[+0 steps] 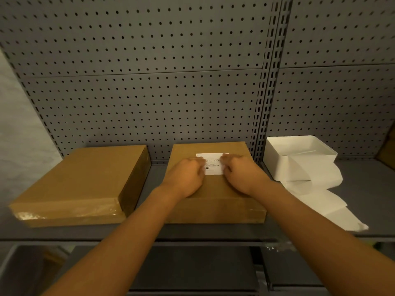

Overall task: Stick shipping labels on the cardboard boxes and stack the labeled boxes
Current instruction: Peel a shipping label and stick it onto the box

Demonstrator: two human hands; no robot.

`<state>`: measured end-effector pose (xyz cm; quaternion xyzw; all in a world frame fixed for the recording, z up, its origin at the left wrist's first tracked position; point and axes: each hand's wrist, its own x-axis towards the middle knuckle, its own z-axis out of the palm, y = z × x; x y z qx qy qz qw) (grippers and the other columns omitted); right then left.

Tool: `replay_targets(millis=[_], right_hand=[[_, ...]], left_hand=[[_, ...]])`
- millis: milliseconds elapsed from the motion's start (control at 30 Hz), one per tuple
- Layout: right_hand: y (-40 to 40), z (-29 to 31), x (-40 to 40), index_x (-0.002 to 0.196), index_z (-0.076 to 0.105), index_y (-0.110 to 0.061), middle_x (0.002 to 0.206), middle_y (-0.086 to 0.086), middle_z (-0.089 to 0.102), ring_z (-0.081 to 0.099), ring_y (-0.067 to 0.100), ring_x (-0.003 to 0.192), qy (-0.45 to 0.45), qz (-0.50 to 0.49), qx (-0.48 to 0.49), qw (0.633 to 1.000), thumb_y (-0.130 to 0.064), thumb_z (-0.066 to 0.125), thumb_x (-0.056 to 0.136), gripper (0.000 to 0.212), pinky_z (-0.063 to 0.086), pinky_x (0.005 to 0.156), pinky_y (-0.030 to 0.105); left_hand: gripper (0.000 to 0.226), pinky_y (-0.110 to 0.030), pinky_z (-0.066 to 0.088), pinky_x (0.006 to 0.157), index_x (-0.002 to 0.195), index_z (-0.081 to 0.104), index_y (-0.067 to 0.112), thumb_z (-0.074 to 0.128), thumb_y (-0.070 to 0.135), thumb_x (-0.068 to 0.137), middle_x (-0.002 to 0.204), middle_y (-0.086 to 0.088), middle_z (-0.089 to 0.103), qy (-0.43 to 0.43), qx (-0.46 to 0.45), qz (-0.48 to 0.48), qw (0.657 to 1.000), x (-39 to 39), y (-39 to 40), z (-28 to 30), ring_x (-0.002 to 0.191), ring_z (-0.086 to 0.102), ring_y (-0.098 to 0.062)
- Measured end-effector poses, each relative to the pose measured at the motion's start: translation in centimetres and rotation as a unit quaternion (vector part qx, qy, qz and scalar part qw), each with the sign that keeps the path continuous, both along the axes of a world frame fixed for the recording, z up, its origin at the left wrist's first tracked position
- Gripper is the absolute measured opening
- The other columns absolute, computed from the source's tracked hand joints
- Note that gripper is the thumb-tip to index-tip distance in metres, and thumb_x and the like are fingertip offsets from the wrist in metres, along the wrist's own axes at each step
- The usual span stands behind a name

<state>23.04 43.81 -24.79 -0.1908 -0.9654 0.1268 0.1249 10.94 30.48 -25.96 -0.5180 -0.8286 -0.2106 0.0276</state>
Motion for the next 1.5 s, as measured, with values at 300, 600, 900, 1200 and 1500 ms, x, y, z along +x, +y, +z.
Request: replay_targets(millis=[300,600,900,1200,1500], right_hand=[[-0.4,-1.1,2.3,0.109,0.058,-0.011,0.111,0.01,0.062,0.061,0.027,0.095,0.015,-0.019,0.025,0.999,-0.021,0.036,0.099,0.026,0.052,0.083,0.038],[-0.7,-1.2,3.8,0.115,0.061,-0.015,0.116,0.006,0.062,0.059,0.024,0.101,0.015,-0.019,0.03,0.999,-0.026,0.038,0.098,0.031,0.051,0.085,0.037],[-0.6,-1.3,4.6,0.118,0.066,-0.017,0.113,0.004,0.068,0.063,0.021,0.087,0.038,-0.043,0.004,0.998,-0.023,0.041,0.095,0.034,0.054,0.082,0.038],[-1.7,-1.1,0.8,0.142,0.042,-0.012,0.151,0.008,0.038,0.036,0.024,0.138,0.009,0.019,-0.009,1.0,-0.021,0.034,0.101,0.042,0.029,0.114,0.034],[1.5,-1.5,1.5,0.12,0.057,-0.015,0.122,0.008,0.061,0.059,0.024,0.101,0.002,-0.041,0.005,0.999,-0.026,0.035,0.099,0.032,0.051,0.09,0.037]], left_hand=[[0.033,-0.037,0.049,0.093,0.122,0.063,0.015,0.042,0.022,0.098,0.124,-0.005,0.063,0.029,0.003,0.039,0.999,1.1,-1.4,-0.3,0.109,0.059,-0.023],[0.03,-0.038,0.052,0.088,0.114,0.066,0.013,0.044,0.025,0.097,0.118,-0.006,0.066,0.043,-0.001,0.058,0.997,1.8,-2.3,-0.5,0.104,0.061,-0.022],[0.03,-0.036,0.054,0.087,0.116,0.069,0.023,0.048,0.031,0.096,0.115,0.002,0.069,0.038,0.0,0.077,0.996,1.6,-3.5,0.3,0.101,0.064,-0.017],[0.04,-0.031,0.035,0.111,0.137,0.05,0.016,0.042,0.024,0.099,0.146,-0.004,0.046,0.01,-0.002,0.005,1.0,1.7,0.1,0.2,0.132,0.044,-0.019],[0.032,-0.036,0.053,0.085,0.114,0.065,0.018,0.04,0.029,0.098,0.119,-0.001,0.065,0.053,-0.01,0.069,0.996,-1.2,-0.7,-0.6,0.1,0.061,-0.019]])
